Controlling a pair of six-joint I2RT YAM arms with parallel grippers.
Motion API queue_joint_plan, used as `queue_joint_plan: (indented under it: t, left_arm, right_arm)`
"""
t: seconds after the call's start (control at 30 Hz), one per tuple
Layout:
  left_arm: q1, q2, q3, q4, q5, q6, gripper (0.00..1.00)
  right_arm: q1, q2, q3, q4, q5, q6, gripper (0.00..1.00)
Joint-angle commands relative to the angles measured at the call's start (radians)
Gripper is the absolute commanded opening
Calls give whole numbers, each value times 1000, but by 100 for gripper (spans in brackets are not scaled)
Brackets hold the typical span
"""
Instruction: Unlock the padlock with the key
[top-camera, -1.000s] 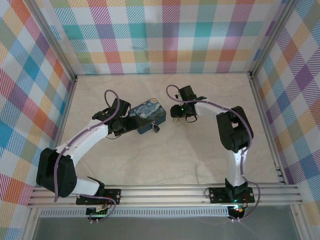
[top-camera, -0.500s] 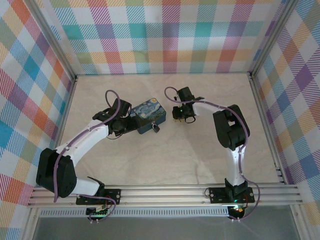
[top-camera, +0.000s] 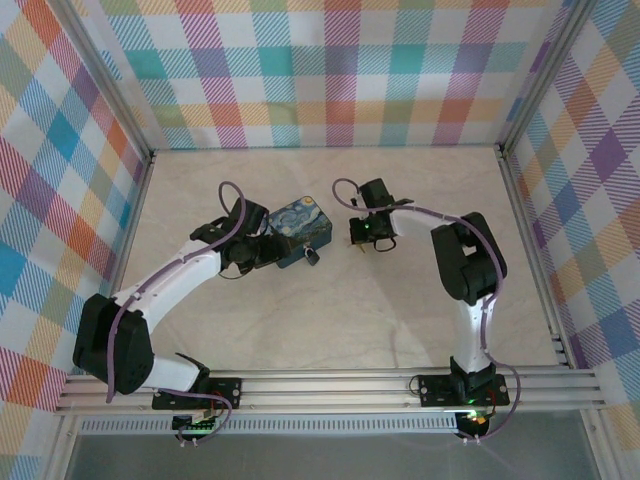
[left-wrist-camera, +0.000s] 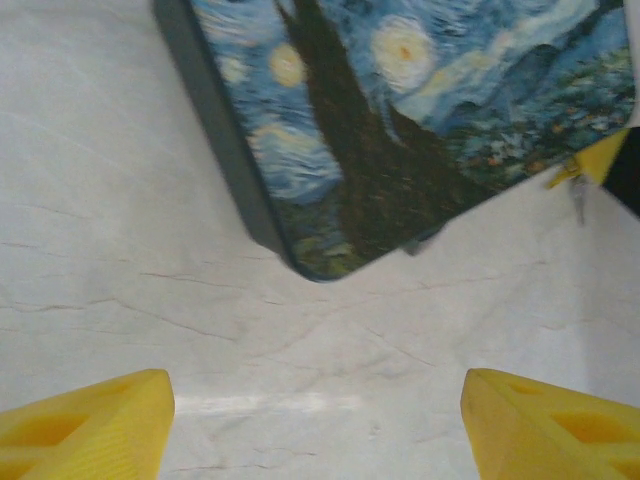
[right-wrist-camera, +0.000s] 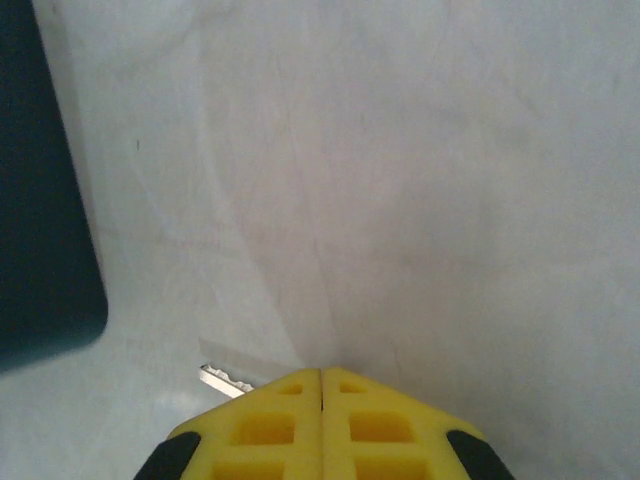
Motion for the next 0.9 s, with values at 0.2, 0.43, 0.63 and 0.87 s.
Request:
queue_joint_plan:
  t: [0.2,0.43,0.63,0.87]
  left_arm:
    - [-68,43,58,125,186,-162,76]
    - [-119,142,65,340,200,-454,74]
    - [-137,195,72,440,137,-678,73]
    - [-138,247,113,415,131,-889,72]
  right_arm:
    - [-50,-167,-121,23,-224,43,0]
    - [-50,-227,-186,77,-324,113,0]
    - [-50,-289,-235,113,-410,204,0]
    - [-32,-412,-355,287,-526,352,0]
